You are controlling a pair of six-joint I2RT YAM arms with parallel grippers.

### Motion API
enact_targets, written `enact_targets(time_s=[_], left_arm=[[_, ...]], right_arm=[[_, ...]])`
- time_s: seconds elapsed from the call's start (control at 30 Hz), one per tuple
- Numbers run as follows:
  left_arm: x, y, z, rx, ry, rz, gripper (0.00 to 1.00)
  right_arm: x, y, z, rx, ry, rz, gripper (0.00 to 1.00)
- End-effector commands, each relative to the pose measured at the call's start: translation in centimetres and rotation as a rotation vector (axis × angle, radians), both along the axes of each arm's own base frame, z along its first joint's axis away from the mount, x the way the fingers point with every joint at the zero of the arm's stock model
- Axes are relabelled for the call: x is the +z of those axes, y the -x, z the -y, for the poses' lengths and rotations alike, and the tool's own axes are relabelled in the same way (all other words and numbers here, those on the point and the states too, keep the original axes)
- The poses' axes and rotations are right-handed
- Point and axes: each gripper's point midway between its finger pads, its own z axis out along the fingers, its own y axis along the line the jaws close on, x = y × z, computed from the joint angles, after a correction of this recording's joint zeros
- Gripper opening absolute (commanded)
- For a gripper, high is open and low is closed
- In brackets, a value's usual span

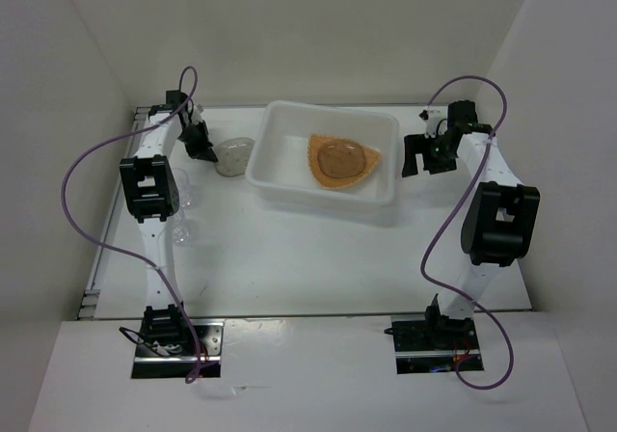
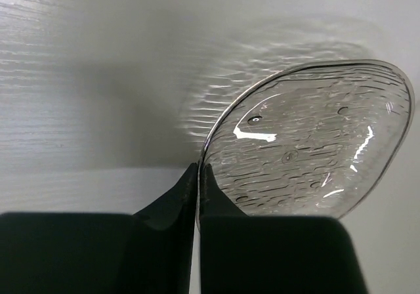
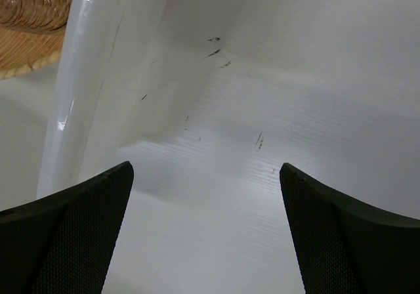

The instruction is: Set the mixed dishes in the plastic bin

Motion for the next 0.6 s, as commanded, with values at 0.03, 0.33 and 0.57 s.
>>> enact_targets(time_s=[0.03, 0.33, 0.57], left_arm=[[0.5, 0.4, -1.0, 0.071, -0.065, -0.030, 0.00], [13.2, -3.5, -4.9, 0.357, -0.143, 0.192, 0.00], [28.3, -4.0, -2.8, 0.364, 0.020, 0.553, 0.00]], right_arm=[[1.3, 0.0, 0.0, 0.006, 0.023, 0.050, 0.96], [0.5, 3.4, 1.0, -0.044, 0.087, 0.004, 0.95], [1.9, 6.7, 2.4, -0.128, 0.130, 0.041, 0.95]])
